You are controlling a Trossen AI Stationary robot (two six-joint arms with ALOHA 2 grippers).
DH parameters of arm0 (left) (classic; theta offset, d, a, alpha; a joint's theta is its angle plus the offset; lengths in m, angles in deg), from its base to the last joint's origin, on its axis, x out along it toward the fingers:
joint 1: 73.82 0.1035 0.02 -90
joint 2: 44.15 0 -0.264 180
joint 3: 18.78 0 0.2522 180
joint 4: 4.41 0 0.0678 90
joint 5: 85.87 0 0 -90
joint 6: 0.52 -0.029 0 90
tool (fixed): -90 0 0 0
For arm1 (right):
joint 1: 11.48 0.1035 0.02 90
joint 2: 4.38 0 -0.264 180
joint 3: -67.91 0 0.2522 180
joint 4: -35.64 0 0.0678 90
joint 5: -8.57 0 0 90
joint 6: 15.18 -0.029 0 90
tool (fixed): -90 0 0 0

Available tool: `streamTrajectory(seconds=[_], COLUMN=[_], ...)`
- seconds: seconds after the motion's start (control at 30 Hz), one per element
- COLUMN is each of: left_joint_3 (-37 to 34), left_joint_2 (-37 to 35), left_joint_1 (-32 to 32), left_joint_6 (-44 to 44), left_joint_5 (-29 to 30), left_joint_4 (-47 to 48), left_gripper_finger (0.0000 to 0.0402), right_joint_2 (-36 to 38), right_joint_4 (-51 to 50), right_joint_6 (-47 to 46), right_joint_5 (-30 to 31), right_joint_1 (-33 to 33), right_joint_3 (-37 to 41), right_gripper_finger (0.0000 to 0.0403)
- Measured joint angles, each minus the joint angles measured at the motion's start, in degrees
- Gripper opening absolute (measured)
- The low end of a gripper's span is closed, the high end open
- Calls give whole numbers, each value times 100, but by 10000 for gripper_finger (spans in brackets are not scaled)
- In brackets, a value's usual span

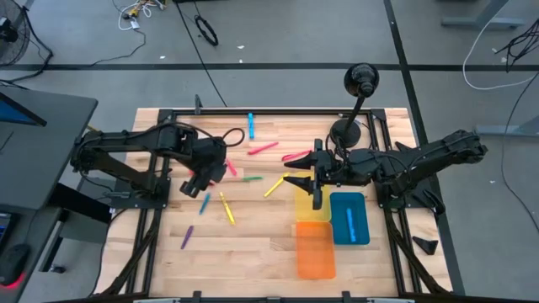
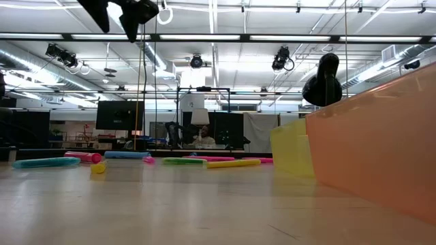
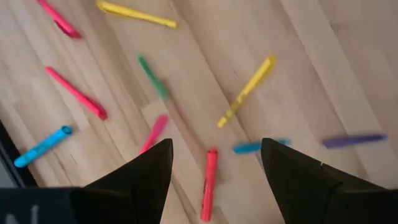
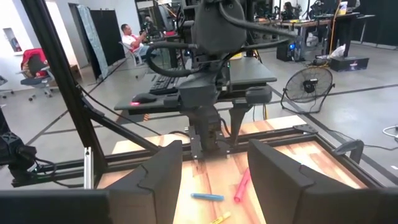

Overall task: Pick & Place Markers
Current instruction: Put the left blue highlighter into the blue bin

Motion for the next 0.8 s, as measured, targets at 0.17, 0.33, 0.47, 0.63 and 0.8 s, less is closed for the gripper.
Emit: streamTrajectory(seconds=[0.17, 0.33, 0.47, 0.63, 0.8], left_joint_3=[0, 0, 0, 0, 0], left_joint_2=[0, 2, 8, 22, 22], left_joint_1=[205, 674, 1171, 1870, 2594], left_joint_6=[-327, -602, -970, -1203, -1220], left_joint_5=[199, 269, 279, 282, 282], left_joint_4=[156, 255, 227, 122, 10], left_gripper_finger=[249, 249, 249, 249, 249], right_joint_2=[0, 0, 0, 0, 0], right_joint_4=[0, 2, 9, 22, 22], right_joint_6=[4, 10, 15, 107, 121], right_joint_5=[0, 0, -2, -2, -4], right_joint_1=[-55, -126, -168, -186, -206], right_joint_3=[0, 0, 0, 0, 0], right_gripper_finger=[185, 185, 185, 185, 185])
